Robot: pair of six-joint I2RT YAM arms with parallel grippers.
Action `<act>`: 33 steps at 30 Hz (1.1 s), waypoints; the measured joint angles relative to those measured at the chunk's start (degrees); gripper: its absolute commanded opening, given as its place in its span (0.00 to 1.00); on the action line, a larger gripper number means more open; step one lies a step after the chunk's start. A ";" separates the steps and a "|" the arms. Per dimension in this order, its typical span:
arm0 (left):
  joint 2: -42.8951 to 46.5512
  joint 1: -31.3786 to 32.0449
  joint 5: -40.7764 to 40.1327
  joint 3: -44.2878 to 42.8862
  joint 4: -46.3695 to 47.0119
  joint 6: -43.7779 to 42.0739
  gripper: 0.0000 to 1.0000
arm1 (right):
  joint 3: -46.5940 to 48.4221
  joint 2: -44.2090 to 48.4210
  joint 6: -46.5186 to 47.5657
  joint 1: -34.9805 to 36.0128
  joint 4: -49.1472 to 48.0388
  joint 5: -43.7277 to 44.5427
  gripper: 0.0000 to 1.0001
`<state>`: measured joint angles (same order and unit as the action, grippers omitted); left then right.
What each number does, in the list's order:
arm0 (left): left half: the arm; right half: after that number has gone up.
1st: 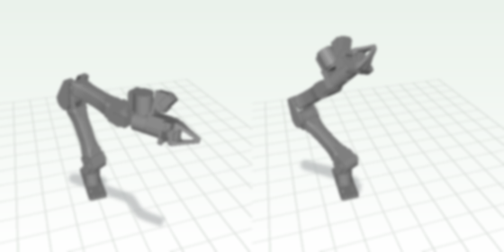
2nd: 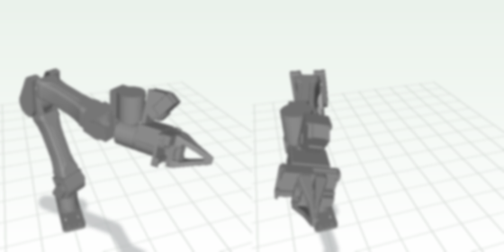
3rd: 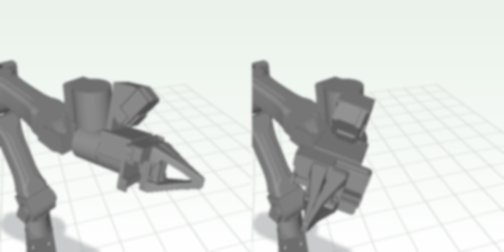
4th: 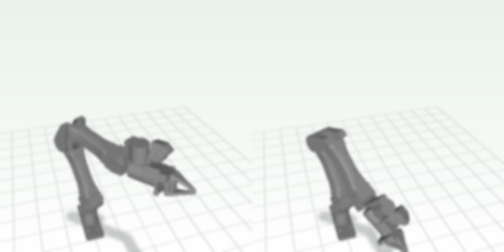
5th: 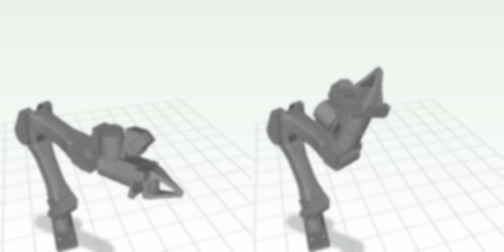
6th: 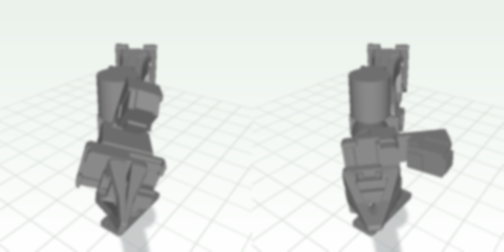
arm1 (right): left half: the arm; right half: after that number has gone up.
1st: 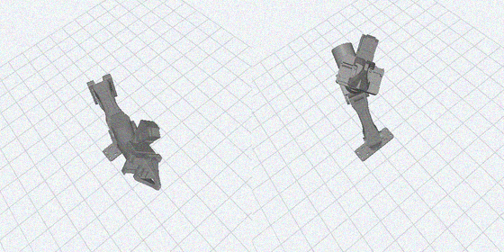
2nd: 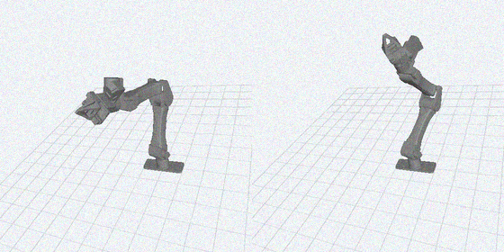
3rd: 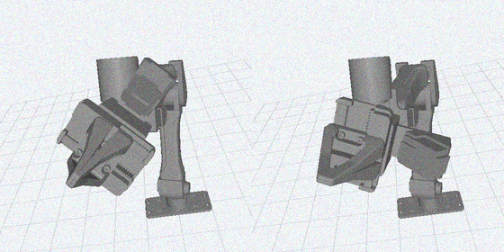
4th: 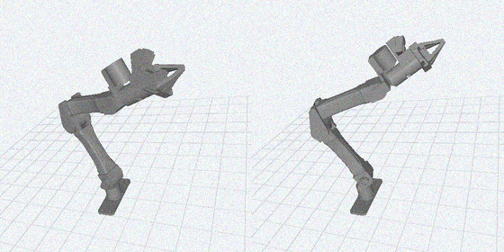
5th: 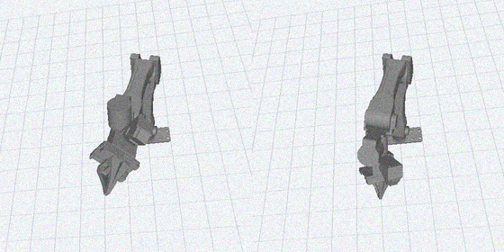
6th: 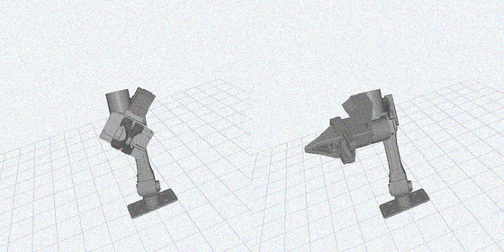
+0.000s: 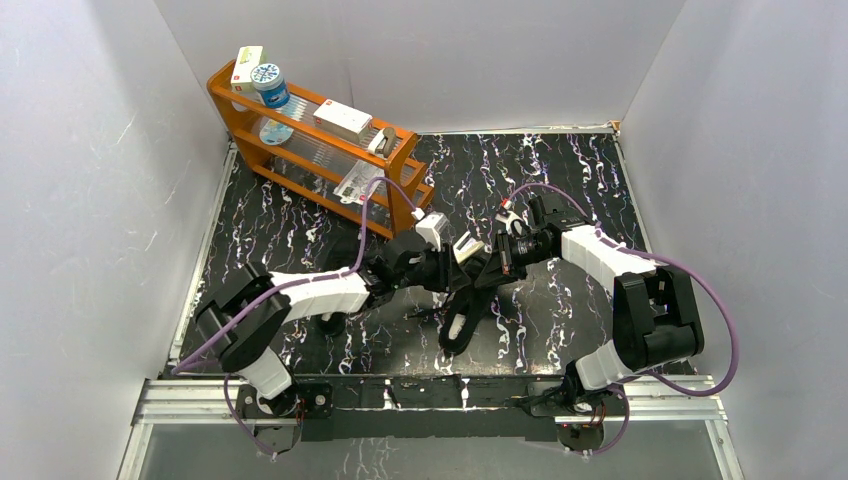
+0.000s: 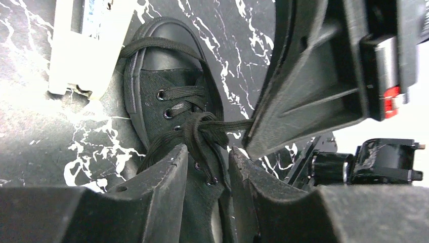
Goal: Tie the shoes
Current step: Cross the shoelace with the shoelace.
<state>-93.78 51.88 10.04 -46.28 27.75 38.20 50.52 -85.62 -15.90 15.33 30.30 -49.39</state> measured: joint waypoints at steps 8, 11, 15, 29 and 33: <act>6.62 0.50 -2.56 -0.68 -3.63 4.46 0.23 | 0.00 0.02 0.74 0.00 1.16 1.73 0.00; 6.01 1.64 -2.86 -1.14 -2.89 7.34 0.20 | 0.00 0.02 0.90 0.00 1.33 1.75 0.00; 2.75 3.26 -4.11 -1.46 -2.16 10.93 0.18 | 0.00 0.17 0.87 0.00 1.33 1.75 0.00; -3.93 4.26 -10.67 -5.18 -3.37 11.10 0.22 | 0.00 0.94 1.05 -0.22 1.51 2.43 0.00; -5.51 4.28 -11.21 -5.73 -3.37 10.80 0.26 | 0.00 0.94 1.05 -0.22 1.53 2.08 0.00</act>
<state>-99.29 56.16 -1.17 -52.01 24.38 48.99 50.52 -84.68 -14.85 15.11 31.83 -47.31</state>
